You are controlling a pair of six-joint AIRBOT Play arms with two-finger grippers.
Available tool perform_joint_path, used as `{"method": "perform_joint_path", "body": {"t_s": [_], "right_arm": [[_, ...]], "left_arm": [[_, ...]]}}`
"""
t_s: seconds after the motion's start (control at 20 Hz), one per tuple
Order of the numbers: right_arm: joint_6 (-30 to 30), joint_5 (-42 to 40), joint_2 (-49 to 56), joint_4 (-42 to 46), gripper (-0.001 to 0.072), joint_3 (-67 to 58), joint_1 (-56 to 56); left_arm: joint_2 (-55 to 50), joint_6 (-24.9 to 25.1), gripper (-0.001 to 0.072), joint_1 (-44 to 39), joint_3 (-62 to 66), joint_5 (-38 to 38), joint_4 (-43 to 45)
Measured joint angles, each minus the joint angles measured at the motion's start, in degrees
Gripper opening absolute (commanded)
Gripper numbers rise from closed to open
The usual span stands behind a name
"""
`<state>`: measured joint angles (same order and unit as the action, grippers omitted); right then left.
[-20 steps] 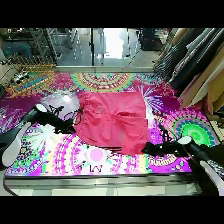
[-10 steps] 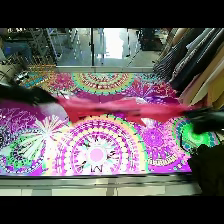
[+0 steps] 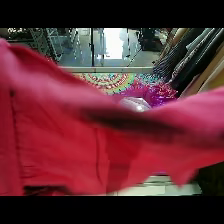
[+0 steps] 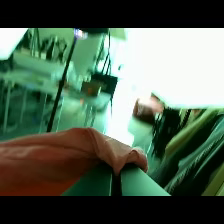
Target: Fold the clothes and pants, and hang the long-sleeved shirts on hangers.
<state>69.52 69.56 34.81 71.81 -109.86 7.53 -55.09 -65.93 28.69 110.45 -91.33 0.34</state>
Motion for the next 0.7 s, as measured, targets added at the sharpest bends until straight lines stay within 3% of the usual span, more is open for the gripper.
{"method": "perform_joint_path", "body": {"t_s": [0.25, 0.4, 0.7], "right_arm": [[-1.3, 2.3, 19.4, -6.5, 0.0014, 9.1, 0.0], [-3.0, -3.0, 34.1, -12.0, 0.0014, 17.0, -0.3], [-4.1, -15.4, 56.7, -17.5, 0.0014, 22.4, -0.5]], "left_arm": [[-7.2, -2.2, 0.0011, -10.0, -15.3, 7.4, 20.4], [-16.5, -2.7, 0.0010, -16.7, -25.4, 17.1, 29.6], [-38.1, -2.9, 0.0010, -22.6, -29.6, 39.4, 31.2]]}}
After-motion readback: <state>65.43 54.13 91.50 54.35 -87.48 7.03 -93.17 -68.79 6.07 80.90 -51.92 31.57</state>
